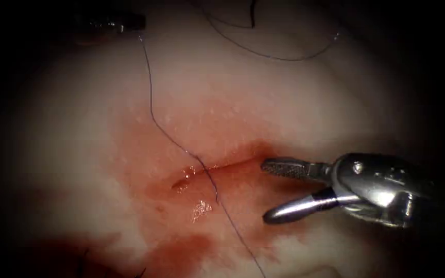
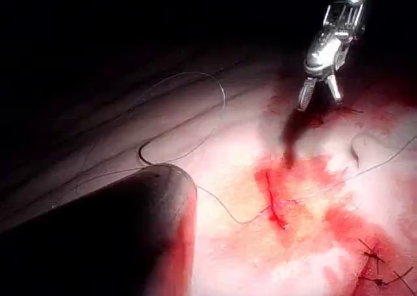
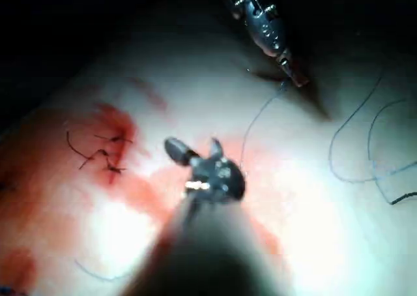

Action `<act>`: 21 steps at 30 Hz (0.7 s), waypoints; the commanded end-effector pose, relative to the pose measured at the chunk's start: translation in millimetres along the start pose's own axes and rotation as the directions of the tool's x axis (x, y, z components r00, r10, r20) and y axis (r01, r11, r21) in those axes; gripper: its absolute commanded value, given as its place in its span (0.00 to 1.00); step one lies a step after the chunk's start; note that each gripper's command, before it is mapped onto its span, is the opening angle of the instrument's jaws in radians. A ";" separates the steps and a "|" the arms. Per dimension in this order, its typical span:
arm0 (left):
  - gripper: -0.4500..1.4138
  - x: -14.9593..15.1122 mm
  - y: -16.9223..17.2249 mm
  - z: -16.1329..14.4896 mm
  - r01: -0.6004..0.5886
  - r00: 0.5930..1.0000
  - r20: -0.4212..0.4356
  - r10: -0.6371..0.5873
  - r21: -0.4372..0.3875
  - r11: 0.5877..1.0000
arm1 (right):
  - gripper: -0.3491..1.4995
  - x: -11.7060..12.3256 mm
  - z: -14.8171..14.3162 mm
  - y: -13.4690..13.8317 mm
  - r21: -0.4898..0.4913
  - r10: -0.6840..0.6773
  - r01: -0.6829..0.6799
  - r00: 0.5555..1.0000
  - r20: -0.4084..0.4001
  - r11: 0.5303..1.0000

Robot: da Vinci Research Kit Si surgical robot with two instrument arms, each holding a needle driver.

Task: Wound Closure

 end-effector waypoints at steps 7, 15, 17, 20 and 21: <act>0.00 1.4 1.2 -0.7 0.054 0.998 0.018 -0.054 -0.040 0.998 | 0.59 -0.1 5.4 3.3 -0.034 -0.059 0.058 0.998 -0.008 0.998; 0.00 2.0 2.5 -1.5 0.061 0.996 0.065 -0.055 -0.093 0.994 | 0.08 -4.1 15.7 7.0 -0.073 -0.061 0.061 0.998 0.002 0.995; 0.00 2.2 2.8 -1.6 0.067 0.996 0.072 -0.060 -0.099 0.993 | 0.07 -4.5 17.5 7.5 -0.076 -0.061 0.061 0.998 0.004 0.995; 0.00 2.7 3.2 -1.9 0.071 0.995 0.079 -0.063 -0.099 0.993 | 0.04 -5.5 21.5 9.2 -0.082 -0.053 0.053 0.999 0.007 0.995; 0.00 2.8 3.2 -2.0 0.084 0.994 0.082 -0.076 -0.097 0.992 | 0.04 -5.8 22.3 9.5 -0.085 -0.051 0.051 0.999 0.008 0.995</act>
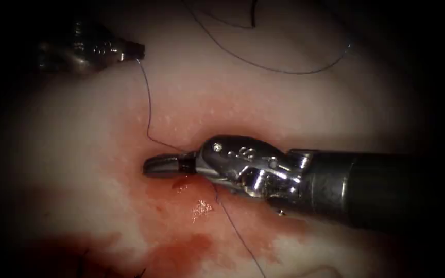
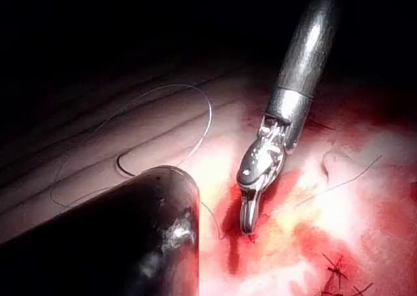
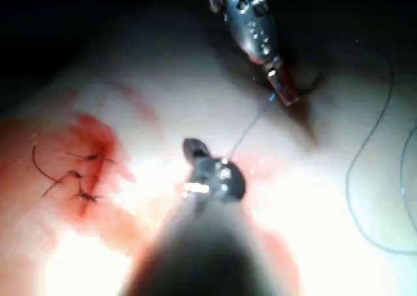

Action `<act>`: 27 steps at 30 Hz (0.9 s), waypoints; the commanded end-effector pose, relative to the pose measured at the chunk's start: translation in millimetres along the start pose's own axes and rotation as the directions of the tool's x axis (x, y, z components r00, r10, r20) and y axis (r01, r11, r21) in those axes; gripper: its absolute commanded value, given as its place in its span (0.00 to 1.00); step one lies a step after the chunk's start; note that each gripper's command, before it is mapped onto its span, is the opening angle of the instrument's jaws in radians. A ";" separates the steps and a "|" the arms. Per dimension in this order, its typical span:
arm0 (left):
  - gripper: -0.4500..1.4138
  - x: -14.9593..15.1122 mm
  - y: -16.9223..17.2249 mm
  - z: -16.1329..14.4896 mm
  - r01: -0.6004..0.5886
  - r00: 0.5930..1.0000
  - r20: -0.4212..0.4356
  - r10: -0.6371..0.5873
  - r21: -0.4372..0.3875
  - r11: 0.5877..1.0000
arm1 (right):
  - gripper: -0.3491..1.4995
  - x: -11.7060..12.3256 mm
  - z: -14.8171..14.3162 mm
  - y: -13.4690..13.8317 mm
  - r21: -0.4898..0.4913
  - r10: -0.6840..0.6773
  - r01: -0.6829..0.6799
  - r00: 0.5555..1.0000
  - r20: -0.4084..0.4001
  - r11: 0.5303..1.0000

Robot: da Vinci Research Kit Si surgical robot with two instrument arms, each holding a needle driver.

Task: Wound Closure

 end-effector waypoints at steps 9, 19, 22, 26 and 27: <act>0.00 1.2 1.4 -0.5 0.046 0.999 0.012 -0.046 -0.012 0.999 | 0.00 -1.8 5.8 3.2 -0.059 0.009 -0.008 1.000 0.006 0.998; 0.00 1.7 6.5 -1.7 0.080 0.997 -0.005 -0.081 -0.083 0.993 | 0.00 -1.5 2.7 7.5 -0.259 0.028 -0.058 0.993 -0.117 0.964; 0.00 1.6 7.9 -1.2 0.072 0.997 -0.005 -0.073 -0.098 0.993 | 0.00 -0.9 1.0 7.7 -0.269 0.034 -0.083 0.983 -0.180 0.960; 0.00 1.8 9.8 -0.2 0.060 0.998 -0.007 -0.061 -0.120 0.991 | 0.00 0.2 0.2 7.8 -0.255 0.039 -0.098 0.973 -0.229 0.962; 0.00 1.8 10.2 0.0 0.058 0.998 -0.005 -0.059 -0.123 0.991 | 0.00 0.2 0.1 7.8 -0.253 0.038 -0.099 0.971 -0.235 0.963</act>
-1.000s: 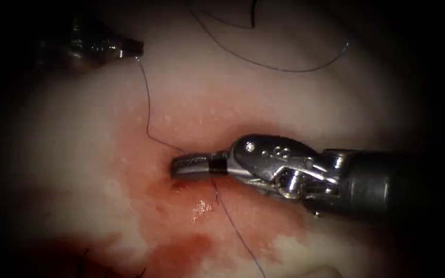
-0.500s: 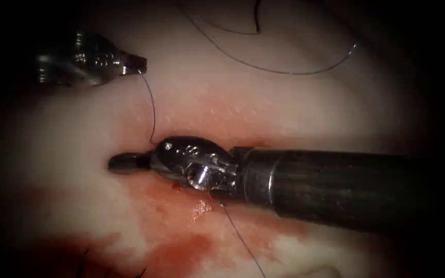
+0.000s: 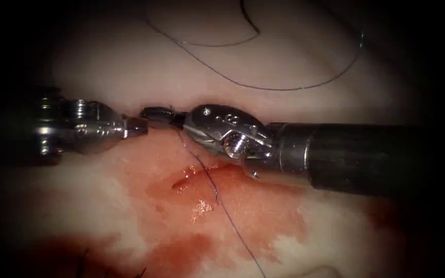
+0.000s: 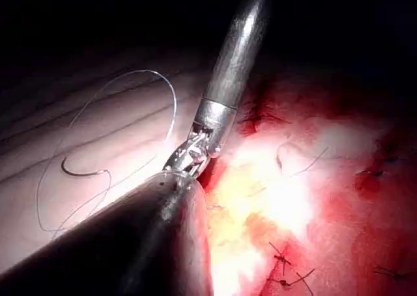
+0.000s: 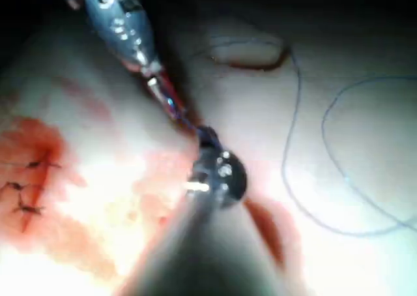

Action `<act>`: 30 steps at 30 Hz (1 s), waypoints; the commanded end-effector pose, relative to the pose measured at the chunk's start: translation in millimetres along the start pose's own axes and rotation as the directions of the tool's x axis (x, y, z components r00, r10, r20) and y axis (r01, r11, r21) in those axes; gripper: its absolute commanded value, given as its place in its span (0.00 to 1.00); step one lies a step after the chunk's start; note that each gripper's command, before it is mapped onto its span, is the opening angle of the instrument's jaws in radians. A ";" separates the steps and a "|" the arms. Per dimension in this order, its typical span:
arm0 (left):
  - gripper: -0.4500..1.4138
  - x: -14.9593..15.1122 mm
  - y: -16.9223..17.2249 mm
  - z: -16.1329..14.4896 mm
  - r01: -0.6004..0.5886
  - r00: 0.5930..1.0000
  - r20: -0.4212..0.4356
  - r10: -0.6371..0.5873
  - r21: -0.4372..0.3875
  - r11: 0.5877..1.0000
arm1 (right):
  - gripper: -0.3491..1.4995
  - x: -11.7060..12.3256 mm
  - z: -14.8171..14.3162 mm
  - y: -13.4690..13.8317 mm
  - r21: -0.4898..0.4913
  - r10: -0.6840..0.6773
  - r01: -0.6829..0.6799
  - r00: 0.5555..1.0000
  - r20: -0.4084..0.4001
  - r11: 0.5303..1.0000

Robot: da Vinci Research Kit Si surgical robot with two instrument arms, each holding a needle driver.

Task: Wound Closure

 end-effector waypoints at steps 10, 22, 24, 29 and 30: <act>0.00 1.6 3.1 4.9 -0.012 1.000 -0.001 0.012 -0.035 0.999 | 0.00 0.2 -0.9 -0.1 0.135 0.024 -0.014 0.997 -0.073 0.991; 0.00 3.7 2.5 6.9 -0.054 0.998 -0.025 0.054 -0.015 0.998 | 0.00 0.8 -5.3 1.3 0.550 0.049 0.002 0.996 -0.078 0.835; 0.00 3.9 2.4 7.1 -0.058 0.998 -0.032 0.057 -0.005 0.998 | 0.00 0.8 -6.0 1.6 0.562 0.061 -0.001 0.994 -0.088 0.827; 0.00 4.4 2.0 7.7 -0.075 0.996 -0.046 0.076 0.013 0.997 | 0.00 0.7 -7.6 2.2 0.588 0.075 0.001 0.992 -0.104 0.809; 0.00 4.6 1.9 7.9 -0.073 0.996 -0.051 0.074 0.017 0.997 | 0.00 0.6 -7.7 2.2 0.601 0.073 0.003 0.992 -0.103 0.799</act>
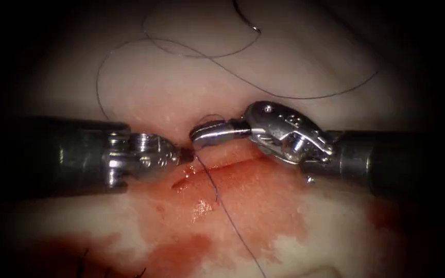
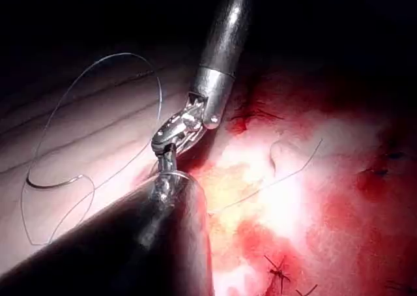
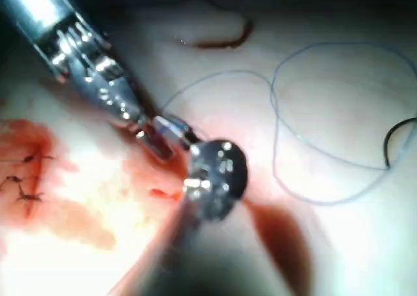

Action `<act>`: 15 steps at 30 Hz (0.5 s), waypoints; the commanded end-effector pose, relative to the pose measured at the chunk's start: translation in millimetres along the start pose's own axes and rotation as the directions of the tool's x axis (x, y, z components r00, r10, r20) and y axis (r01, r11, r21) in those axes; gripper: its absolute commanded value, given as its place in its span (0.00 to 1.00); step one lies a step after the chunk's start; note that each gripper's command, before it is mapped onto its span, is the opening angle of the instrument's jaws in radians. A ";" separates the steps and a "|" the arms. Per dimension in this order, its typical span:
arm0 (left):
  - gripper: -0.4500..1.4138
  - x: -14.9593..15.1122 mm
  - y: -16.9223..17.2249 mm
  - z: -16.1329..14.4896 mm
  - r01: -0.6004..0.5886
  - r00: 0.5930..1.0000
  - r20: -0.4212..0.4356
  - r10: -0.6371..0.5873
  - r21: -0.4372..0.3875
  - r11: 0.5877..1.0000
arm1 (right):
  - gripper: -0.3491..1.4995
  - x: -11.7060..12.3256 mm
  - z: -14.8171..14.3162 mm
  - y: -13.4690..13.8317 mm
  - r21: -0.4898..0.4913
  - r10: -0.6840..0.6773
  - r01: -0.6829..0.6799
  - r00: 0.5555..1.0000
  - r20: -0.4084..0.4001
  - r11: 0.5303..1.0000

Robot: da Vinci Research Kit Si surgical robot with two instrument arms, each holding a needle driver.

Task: Wound Closure

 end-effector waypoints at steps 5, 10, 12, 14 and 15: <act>0.00 1.0 -0.6 1.8 -0.015 1.000 -0.026 0.016 0.018 1.000 | 0.00 -0.2 0.4 0.6 0.126 0.007 -0.011 0.999 0.032 0.992; 0.00 0.8 -1.1 2.8 -0.030 0.999 -0.031 0.031 0.029 0.999 | 0.00 -0.2 0.3 0.5 0.215 0.018 -0.030 0.998 0.060 0.976; 0.00 0.5 -1.3 3.3 -0.033 0.999 -0.032 0.034 0.031 0.999 | 0.00 -0.1 0.3 0.5 0.242 0.015 -0.031 0.998 0.067 0.970; 0.00 0.4 -1.4 3.7 -0.035 0.999 -0.034 0.036 0.031 0.999 | 0.00 -0.1 0.3 0.5 0.276 0.007 -0.027 0.997 0.074 0.961; 0.00 0.4 -1.4 4.0 -0.036 0.999 -0.036 0.037 0.031 0.999 | 0.00 -0.1 0.4 0.4 0.293 0.002 -0.025 0.997 0.077 0.956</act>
